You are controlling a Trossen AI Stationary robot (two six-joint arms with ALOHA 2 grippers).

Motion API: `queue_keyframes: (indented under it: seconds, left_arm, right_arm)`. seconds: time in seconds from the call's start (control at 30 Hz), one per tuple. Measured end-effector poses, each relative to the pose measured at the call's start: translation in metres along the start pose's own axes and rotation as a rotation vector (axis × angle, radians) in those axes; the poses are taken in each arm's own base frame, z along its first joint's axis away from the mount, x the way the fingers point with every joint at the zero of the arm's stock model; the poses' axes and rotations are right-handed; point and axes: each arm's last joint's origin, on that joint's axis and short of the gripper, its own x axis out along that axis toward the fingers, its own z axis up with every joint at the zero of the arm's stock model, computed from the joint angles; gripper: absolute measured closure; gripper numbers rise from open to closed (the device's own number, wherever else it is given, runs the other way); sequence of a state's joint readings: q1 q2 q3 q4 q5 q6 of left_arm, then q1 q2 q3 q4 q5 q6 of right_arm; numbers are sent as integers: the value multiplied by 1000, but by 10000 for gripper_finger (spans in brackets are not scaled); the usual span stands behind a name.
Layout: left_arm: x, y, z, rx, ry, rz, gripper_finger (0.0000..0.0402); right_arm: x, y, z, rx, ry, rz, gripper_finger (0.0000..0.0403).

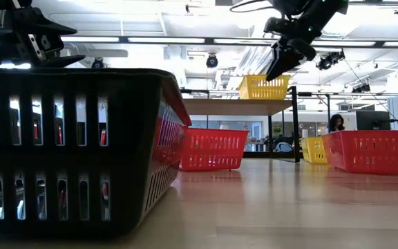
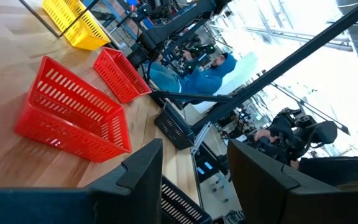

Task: Stack baskets on shelf by color
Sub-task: Put the bottom yellow bin on the shelf, then put the left red bin on the shelf

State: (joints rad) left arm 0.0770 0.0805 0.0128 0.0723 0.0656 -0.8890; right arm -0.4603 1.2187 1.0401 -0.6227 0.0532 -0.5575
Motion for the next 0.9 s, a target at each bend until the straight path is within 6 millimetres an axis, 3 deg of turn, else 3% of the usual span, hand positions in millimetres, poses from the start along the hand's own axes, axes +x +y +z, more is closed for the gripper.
queue_keyframes:
  seconds: [0.47, 0.73, 0.9]
  left_arm:
    - [0, 0, 0, 1, -14, 11, 232]
    - [0, 0, 0, -2, -14, 11, 232]
    - [-1, -4, 4, -42, -28, -8, 232]
  right_arm:
    - [-8, 0, 5, 66, 25, 8, 329]
    - [-10, 3, 3, 201, 56, 24, 329]
    - [-26, -1, 16, 261, 34, -10, 329]
